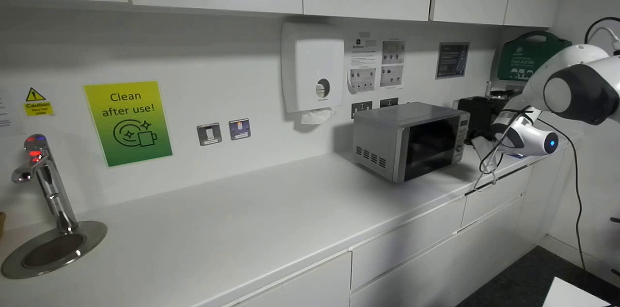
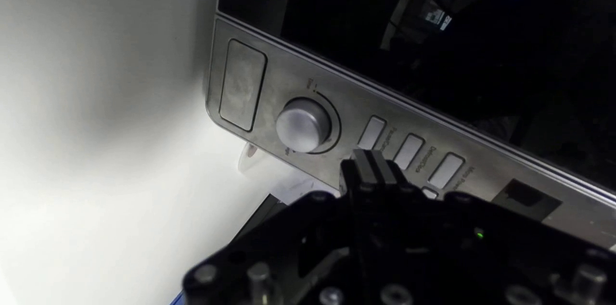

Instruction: Press the last button from the left on the microwave

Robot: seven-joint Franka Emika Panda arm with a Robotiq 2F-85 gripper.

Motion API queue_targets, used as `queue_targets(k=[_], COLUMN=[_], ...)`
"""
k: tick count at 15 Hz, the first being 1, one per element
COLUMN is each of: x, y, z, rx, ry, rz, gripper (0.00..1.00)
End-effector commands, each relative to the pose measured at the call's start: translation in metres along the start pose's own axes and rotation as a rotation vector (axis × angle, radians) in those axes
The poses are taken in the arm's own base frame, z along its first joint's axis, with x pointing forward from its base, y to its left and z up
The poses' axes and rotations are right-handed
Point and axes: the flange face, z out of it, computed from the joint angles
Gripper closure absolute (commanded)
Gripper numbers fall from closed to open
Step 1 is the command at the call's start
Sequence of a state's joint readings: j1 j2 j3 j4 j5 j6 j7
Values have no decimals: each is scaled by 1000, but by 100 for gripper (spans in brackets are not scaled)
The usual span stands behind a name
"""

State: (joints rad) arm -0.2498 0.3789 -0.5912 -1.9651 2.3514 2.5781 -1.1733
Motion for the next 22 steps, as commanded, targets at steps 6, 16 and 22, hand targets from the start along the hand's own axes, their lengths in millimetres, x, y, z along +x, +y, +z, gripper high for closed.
queue_targets(k=[6,16,22], x=[11,14,5], y=[-5,3,1], z=[7,23,24], rx=[44,30,42], ry=[29,53,37], rz=[-2,-5,-19], gripper=[100,100,100])
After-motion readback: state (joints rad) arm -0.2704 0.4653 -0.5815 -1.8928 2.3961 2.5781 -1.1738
